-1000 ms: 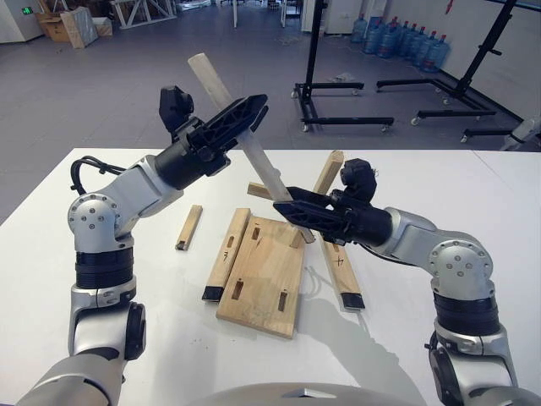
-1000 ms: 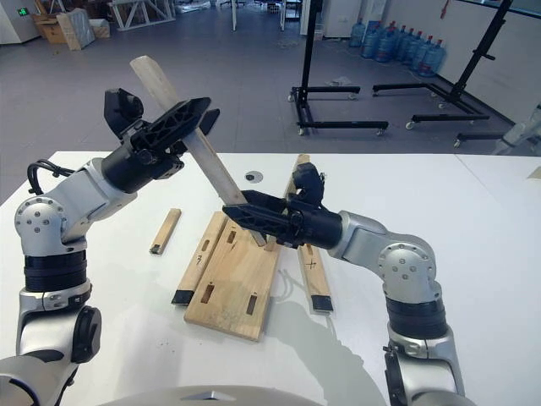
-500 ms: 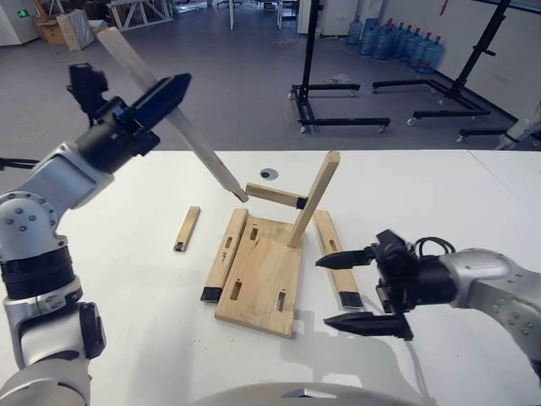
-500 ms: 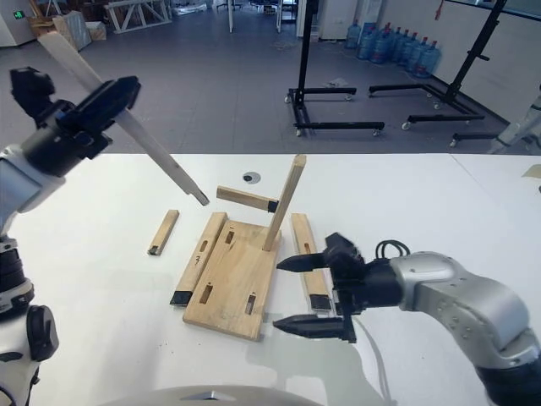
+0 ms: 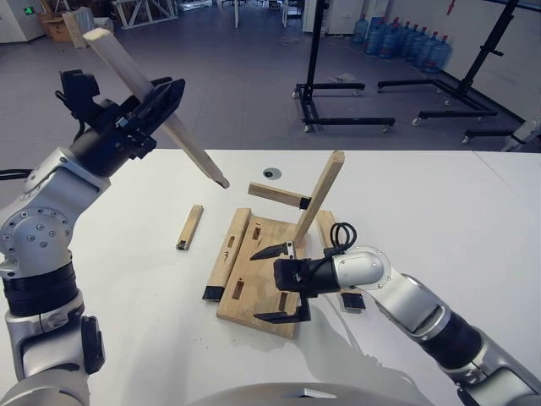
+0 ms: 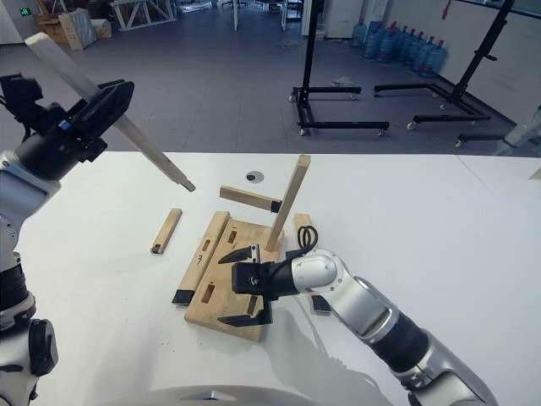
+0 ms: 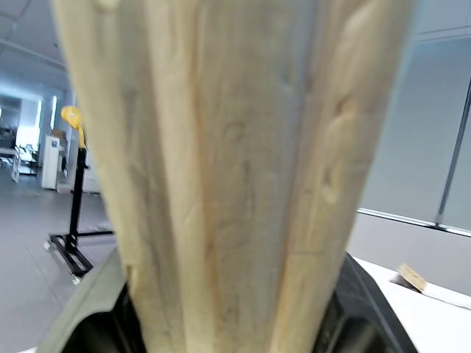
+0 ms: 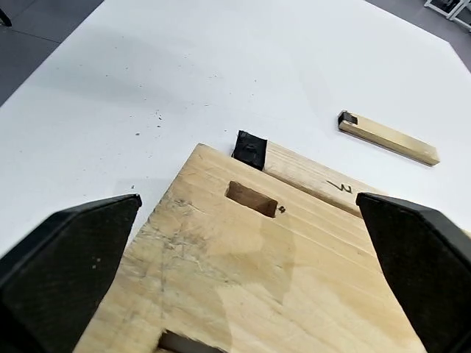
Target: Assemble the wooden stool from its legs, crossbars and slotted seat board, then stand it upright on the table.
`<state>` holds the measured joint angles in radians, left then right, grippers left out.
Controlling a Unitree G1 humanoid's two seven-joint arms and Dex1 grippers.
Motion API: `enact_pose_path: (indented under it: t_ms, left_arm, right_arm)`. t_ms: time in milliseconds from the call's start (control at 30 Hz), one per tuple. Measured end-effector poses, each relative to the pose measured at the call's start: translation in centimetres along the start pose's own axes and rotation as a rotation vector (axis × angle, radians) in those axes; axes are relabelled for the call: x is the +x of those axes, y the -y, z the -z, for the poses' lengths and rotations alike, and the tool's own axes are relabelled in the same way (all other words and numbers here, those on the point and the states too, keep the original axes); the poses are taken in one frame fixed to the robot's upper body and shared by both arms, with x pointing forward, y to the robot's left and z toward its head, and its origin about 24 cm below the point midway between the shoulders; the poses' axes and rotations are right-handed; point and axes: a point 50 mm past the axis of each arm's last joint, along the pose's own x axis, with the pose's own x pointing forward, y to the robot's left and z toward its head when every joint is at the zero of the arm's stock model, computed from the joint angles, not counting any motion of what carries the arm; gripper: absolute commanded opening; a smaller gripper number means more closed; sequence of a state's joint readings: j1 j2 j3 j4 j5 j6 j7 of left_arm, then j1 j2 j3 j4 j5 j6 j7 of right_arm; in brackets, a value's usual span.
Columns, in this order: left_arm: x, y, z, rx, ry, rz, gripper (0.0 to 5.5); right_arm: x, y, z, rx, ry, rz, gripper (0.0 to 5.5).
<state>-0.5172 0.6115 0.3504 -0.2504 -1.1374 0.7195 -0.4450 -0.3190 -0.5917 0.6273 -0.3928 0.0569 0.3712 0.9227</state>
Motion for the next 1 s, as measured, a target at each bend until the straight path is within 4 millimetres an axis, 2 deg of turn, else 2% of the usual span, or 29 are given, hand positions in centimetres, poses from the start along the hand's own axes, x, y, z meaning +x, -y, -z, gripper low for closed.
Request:
enact_pose_path:
  t_ms: [167, 333, 433, 600, 700, 767, 933, 1000]
  left_arm:
    - [0.0, 0.2, 0.6, -0.052, -0.02, 0.028, 2.02]
    - [-0.3, 0.5, 1.0, -0.029, -0.015, 0.0, 2.02]
    - [-0.3, 0.5, 0.9, -0.006, 0.02, -0.044, 2.02]
    - [-0.8, 0.9, 1.9, 0.019, 0.009, -0.062, 2.02]
    - [-1.1, 1.5, 3.5, -0.032, -0.11, 0.0, 2.02]
    - [-1.2, 1.5, 4.0, -0.03, -0.133, 0.0, 2.02]
    - [-0.8, 1.4, 3.9, 0.038, -0.039, -0.017, 2.02]
    - [-0.6, 1.5, 4.5, 0.044, -0.038, 0.007, 2.02]
  right_arm:
    - [1.5, 0.1, 1.1, -0.029, -0.06, -0.001, 5.4]
    - [1.4, -0.3, 1.2, -0.105, -0.073, -0.023, 5.4]
    - [-0.7, -0.5, 2.0, -0.155, -0.123, -0.051, 5.4]
    - [-5.6, 0.0, 3.8, -0.2, -0.277, -0.067, 5.4]
    - [-7.4, 0.1, 4.3, -0.215, -0.34, -0.087, 5.4]
    - [-7.8, 0.4, 4.5, -0.208, -0.348, -0.085, 5.4]
    - [-8.2, 1.1, 3.8, -0.089, -0.317, -0.046, 5.4]
    - [-9.3, 2.7, 1.6, -0.101, -0.267, 0.031, 5.4]
